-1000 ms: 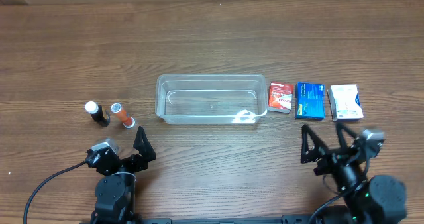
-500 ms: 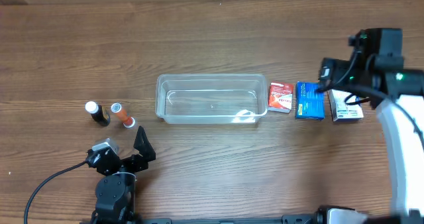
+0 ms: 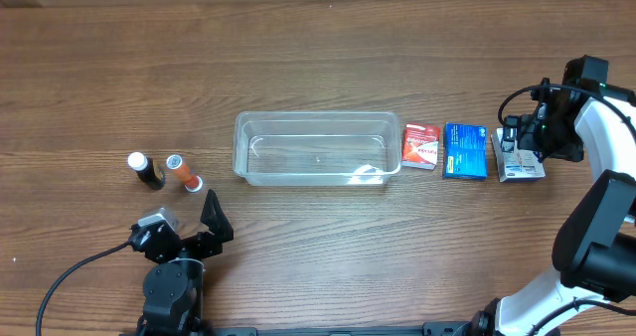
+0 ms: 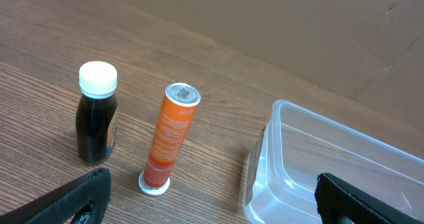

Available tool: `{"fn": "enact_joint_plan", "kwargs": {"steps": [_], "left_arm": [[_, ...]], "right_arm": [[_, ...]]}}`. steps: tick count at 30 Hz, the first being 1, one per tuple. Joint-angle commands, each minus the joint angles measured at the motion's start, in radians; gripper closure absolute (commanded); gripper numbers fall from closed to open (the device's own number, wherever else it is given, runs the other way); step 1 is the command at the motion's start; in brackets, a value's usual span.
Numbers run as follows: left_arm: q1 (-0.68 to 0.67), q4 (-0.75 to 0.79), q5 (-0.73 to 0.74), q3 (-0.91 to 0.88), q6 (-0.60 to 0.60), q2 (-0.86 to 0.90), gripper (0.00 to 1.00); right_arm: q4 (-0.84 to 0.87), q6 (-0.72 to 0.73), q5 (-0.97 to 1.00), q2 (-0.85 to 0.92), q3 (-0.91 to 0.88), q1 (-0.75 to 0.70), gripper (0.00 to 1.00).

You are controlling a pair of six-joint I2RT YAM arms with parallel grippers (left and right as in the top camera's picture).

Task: Pack container
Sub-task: 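Reach the right gripper to the white box and grasp it, then carry the white box left and drop it into the container's right end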

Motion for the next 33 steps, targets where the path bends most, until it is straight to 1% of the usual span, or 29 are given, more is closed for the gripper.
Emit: {"fn": "enact_joint_plan", "kwargs": {"steps": [1, 4, 6, 8, 14, 19, 22, 23, 26, 29, 31, 33], "left_arm": [[0.006, 0.004, -0.014, -0.007, -0.010, -0.010, 0.00], [0.006, 0.004, -0.014, -0.007, -0.010, -0.010, 0.00], [0.006, 0.004, -0.014, -0.007, -0.010, -0.010, 0.00], [0.006, 0.004, -0.014, -0.007, -0.010, -0.010, 0.00], [0.006, 0.004, -0.014, -0.007, -0.010, -0.010, 0.00], [0.006, 0.004, -0.014, -0.007, -0.010, -0.010, 0.00], [0.006, 0.004, -0.014, -0.007, -0.010, -0.010, 0.00], [0.006, 0.004, -0.014, -0.007, -0.010, -0.010, 0.00], [0.006, 0.004, -0.014, -0.007, -0.010, -0.010, 0.00], [0.006, 0.004, -0.014, -0.007, -0.010, -0.010, 0.00], [0.006, 0.004, -0.014, -0.007, -0.010, -0.010, 0.00], [0.006, 0.004, -0.014, -0.007, -0.010, -0.010, 0.00]], "right_arm": [[0.035, -0.026, -0.007, -0.002, 0.014, 0.003, 0.00], [0.087, -0.024, -0.006, -0.002, -0.036, 0.005, 0.00], [0.143, 0.014, -0.005, -0.002, -0.084, 0.005, 0.00], [0.180, 0.020, -0.003, -0.002, -0.115, 0.005, 0.00], [0.188, 0.089, -0.019, -0.002, -0.123, 0.005, 0.00], [0.172, 0.089, -0.026, -0.002, -0.137, 0.005, 0.00], [0.201, 0.089, -0.014, -0.002, -0.165, 0.005, 0.00], [0.205, 0.089, -0.010, -0.002, -0.168, 0.005, 0.02], [0.206, 0.104, -0.006, -0.002, -0.168, 0.005, 0.14], [0.188, 0.184, -0.006, -0.003, -0.143, 0.005, 0.28], [0.151, 0.244, -0.008, -0.008, -0.105, 0.005, 0.28], [0.061, 0.298, -0.013, -0.031, -0.020, 0.008, 0.34]]}}
